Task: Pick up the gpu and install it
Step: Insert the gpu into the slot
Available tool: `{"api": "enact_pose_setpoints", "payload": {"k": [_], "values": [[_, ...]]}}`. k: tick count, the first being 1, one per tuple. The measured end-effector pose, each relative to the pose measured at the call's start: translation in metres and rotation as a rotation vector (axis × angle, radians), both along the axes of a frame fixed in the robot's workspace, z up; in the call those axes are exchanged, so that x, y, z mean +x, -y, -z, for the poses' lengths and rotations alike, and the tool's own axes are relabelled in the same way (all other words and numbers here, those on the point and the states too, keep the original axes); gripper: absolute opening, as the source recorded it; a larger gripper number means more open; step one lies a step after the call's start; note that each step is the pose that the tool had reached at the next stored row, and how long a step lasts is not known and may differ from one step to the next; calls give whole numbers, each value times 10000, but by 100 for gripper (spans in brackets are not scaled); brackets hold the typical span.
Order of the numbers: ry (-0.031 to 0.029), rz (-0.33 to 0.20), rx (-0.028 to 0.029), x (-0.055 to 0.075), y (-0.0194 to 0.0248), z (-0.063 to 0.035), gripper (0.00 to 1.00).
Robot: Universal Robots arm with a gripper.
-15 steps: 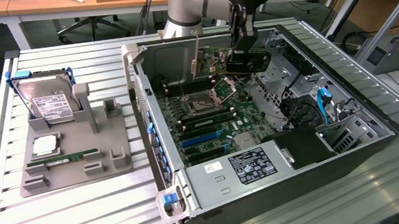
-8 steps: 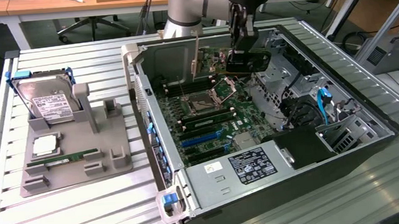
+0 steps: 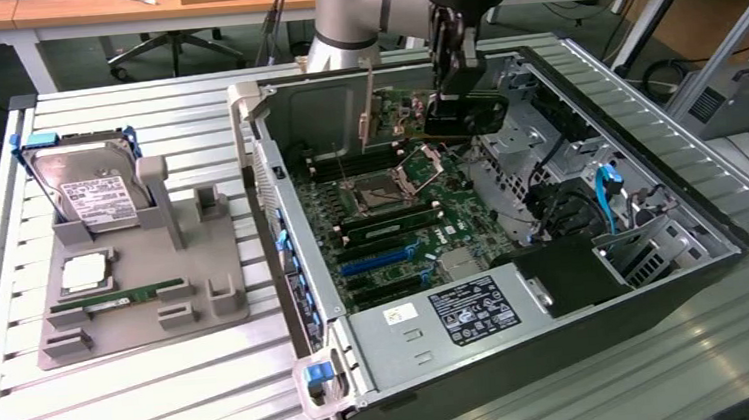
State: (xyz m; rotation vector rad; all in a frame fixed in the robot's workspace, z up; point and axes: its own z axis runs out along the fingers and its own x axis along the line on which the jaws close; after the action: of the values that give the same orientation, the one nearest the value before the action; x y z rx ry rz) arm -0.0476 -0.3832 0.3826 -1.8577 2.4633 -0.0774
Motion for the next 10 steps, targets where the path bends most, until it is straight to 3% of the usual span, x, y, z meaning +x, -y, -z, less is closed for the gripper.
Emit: {"api": "enact_pose_setpoints", "payload": {"k": [10], "values": [[0, -265, 0, 0, 0, 0, 27]]}}
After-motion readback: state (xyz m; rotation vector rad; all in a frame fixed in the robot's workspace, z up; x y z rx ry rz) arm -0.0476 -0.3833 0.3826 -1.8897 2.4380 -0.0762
